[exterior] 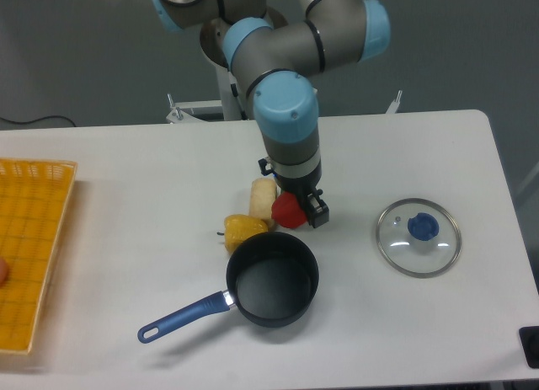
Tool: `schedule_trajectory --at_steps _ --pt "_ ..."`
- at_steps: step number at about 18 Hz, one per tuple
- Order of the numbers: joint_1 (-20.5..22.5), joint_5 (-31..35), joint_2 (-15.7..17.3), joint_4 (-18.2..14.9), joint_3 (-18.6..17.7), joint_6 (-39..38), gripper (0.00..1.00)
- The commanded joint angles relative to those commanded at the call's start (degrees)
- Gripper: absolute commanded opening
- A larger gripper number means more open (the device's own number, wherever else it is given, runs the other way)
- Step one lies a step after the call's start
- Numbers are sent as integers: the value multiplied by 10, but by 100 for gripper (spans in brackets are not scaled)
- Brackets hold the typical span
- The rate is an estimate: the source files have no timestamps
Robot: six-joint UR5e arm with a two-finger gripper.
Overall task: Pick up the red pepper
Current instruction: 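Lift the red pepper up off the table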
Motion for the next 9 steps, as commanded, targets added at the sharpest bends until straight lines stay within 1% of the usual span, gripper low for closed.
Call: schedule_trajectory --at_steps 9 --pt "-1 -8 -1 1 0 -11 55"
